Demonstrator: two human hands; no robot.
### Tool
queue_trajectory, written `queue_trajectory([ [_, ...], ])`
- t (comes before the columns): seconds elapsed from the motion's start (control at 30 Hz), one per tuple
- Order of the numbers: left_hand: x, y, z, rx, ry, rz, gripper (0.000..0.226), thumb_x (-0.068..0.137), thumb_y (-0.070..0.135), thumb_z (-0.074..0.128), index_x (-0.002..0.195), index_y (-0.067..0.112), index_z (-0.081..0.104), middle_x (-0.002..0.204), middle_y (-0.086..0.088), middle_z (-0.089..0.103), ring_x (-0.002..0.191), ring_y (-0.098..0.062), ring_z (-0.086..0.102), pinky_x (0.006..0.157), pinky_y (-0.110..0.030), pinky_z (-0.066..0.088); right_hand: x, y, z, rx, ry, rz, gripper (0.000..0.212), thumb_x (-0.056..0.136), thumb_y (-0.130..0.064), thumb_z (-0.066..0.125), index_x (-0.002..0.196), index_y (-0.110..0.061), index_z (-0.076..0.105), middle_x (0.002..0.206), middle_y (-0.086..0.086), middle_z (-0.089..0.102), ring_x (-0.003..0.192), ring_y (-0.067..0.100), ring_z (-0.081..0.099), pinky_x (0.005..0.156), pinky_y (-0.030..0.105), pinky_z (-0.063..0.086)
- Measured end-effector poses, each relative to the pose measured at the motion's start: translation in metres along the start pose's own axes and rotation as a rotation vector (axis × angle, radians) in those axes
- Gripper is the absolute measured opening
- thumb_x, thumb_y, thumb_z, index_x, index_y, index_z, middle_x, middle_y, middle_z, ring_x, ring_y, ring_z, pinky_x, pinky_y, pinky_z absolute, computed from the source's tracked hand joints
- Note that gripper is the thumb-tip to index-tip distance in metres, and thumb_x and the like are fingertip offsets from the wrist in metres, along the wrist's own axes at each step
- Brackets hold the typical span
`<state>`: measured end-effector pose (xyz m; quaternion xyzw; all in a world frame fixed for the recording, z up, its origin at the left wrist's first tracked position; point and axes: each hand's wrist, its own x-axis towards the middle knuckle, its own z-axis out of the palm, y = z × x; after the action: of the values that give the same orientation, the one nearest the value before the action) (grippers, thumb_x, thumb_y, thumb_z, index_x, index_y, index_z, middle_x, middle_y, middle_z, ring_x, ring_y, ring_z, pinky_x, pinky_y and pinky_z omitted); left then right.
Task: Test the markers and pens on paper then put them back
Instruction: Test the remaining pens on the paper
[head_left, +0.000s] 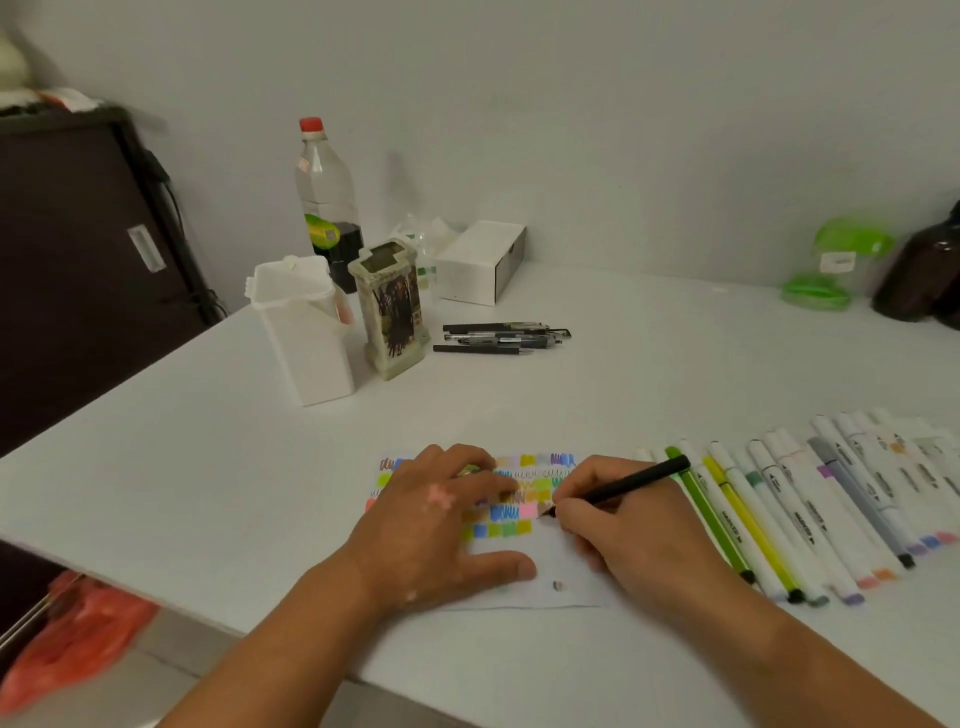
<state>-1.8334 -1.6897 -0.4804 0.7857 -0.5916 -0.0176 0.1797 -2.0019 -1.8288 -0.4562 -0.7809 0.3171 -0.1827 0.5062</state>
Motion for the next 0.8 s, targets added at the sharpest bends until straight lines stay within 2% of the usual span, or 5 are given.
queue_trajectory([
  [0.17,-0.0001,-0.0015,0.0017,-0.005,0.011,0.002,0.083,0.067,0.094,0.045,0.133,0.045,0.054,0.137,0.02,0.046,0.114,-0.003,0.044,0.1,-0.03,0.042,0.0003,0.0011,0.0017,-0.01,0.007,-0.008,0.011,0.08,-0.014,0.072,0.074,-0.024,0.074,0.056,0.003,0.068,0.045,0.008,0.056,0.043,0.021,0.041],
  [0.33,0.0001,-0.003,0.0033,-0.008,0.015,-0.002,0.083,0.066,0.094,0.046,0.133,0.046,0.054,0.137,0.022,0.045,0.114,-0.003,0.044,0.1,-0.03,0.041,-0.0006,0.0019,0.0024,-0.053,-0.017,-0.03,0.012,0.079,-0.015,0.074,0.072,-0.025,0.074,0.055,-0.008,0.066,0.046,0.002,0.055,0.045,0.014,0.039],
  [0.8,0.0005,-0.0038,0.0041,-0.019,0.02,-0.001,0.083,0.065,0.095,0.047,0.132,0.046,0.055,0.136,0.023,0.046,0.112,0.0,0.043,0.099,-0.027,0.041,-0.0003,0.0029,0.0021,-0.081,0.023,-0.03,0.012,0.08,-0.017,0.074,0.071,-0.022,0.07,0.059,-0.003,0.068,0.048,0.003,0.056,0.046,0.017,0.041],
])
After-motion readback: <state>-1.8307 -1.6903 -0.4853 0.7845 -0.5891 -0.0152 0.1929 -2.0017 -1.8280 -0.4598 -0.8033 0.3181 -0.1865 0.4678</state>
